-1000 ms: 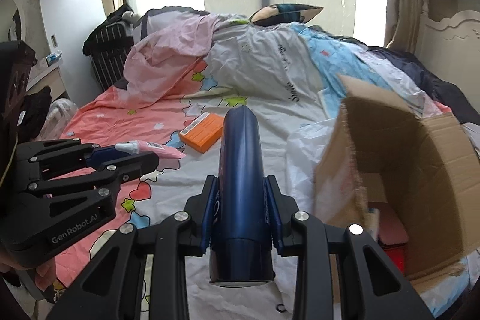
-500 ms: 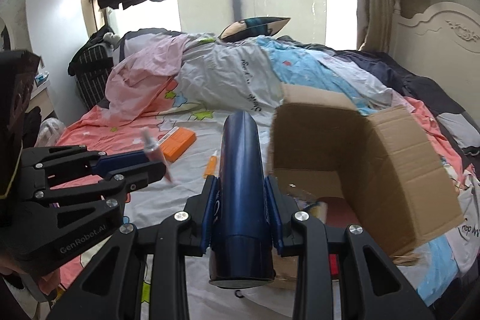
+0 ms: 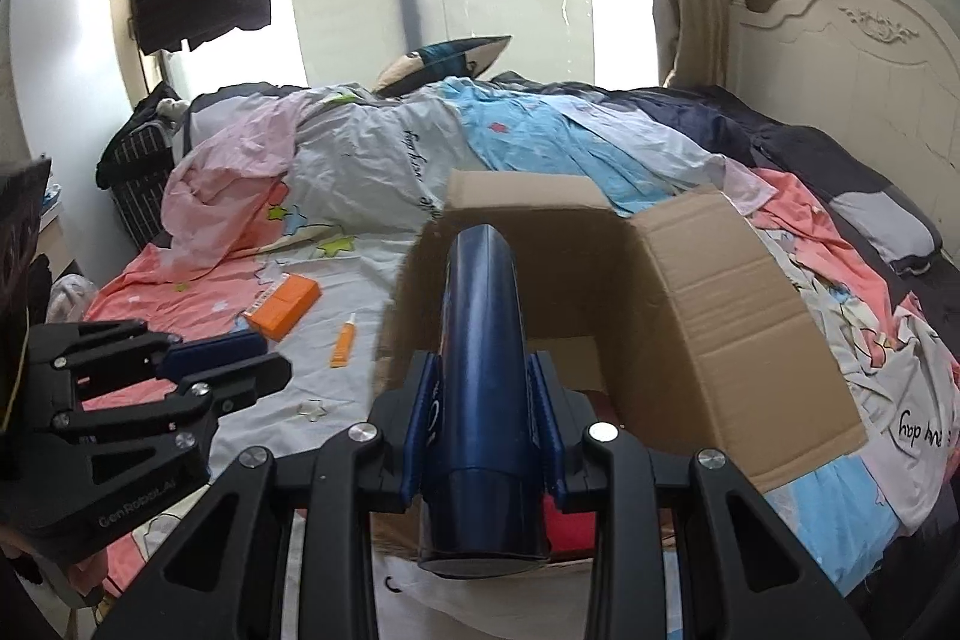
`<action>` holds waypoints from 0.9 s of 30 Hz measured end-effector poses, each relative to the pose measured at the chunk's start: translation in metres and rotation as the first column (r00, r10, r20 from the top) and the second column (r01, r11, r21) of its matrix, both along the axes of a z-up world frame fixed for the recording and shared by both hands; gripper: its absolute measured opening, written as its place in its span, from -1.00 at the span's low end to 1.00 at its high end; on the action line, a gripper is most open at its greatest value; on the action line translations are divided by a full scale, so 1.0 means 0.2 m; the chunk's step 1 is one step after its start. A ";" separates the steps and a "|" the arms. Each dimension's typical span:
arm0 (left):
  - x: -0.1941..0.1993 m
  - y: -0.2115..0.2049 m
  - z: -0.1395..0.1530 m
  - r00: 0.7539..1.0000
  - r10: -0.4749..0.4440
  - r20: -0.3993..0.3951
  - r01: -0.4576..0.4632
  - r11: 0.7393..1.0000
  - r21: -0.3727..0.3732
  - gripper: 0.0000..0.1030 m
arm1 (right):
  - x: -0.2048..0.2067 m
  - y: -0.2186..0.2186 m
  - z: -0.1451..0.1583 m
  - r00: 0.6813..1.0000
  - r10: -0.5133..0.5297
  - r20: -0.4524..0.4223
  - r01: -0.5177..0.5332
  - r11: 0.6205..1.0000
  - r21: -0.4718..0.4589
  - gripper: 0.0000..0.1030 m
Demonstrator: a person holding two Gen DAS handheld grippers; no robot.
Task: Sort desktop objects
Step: 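Open the right tool over the box dropping the navy bottle while the left tool opens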
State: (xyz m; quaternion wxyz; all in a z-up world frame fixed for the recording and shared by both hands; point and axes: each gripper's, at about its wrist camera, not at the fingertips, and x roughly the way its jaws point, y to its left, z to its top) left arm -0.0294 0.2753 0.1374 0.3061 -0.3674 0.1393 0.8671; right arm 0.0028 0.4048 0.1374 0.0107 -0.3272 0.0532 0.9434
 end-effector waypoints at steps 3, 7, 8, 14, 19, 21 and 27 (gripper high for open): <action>-0.01 0.01 -0.04 1.000 0.003 0.016 -0.002 1.000 -0.017 -0.66 | -0.02 0.03 -0.04 1.000 -0.005 0.018 0.005 1.000 -0.012 -0.43; -0.03 0.01 -0.11 0.999 0.009 0.040 -0.008 1.000 -0.025 -0.66 | -0.07 0.05 -0.10 0.999 -0.008 0.050 0.009 1.000 -0.021 -0.43; -0.04 0.00 -0.13 0.999 0.012 0.045 -0.011 1.000 -0.027 -0.66 | -0.08 0.05 -0.12 0.998 -0.008 0.057 0.009 1.000 -0.020 -0.43; -0.10 -0.05 -0.23 0.995 0.037 0.089 -0.034 0.999 -0.032 -0.63 | -0.12 0.03 -0.19 0.995 -0.006 0.099 0.007 1.000 -0.009 -0.43; -0.14 -0.10 -0.31 0.993 0.053 0.108 -0.048 0.998 -0.048 -0.41 | -0.15 0.02 -0.21 0.992 -0.036 0.123 0.033 0.999 0.024 -0.42; -0.15 -0.12 -0.35 0.992 0.059 0.116 -0.053 0.997 -0.056 -0.32 | -0.16 0.02 -0.22 0.991 -0.040 0.130 0.037 0.999 0.022 -0.36; -0.18 -0.18 -0.44 0.987 0.079 0.141 -0.071 0.996 -0.057 -0.11 | -0.14 -0.04 -0.22 0.988 0.022 0.151 -0.020 1.000 -0.014 -0.11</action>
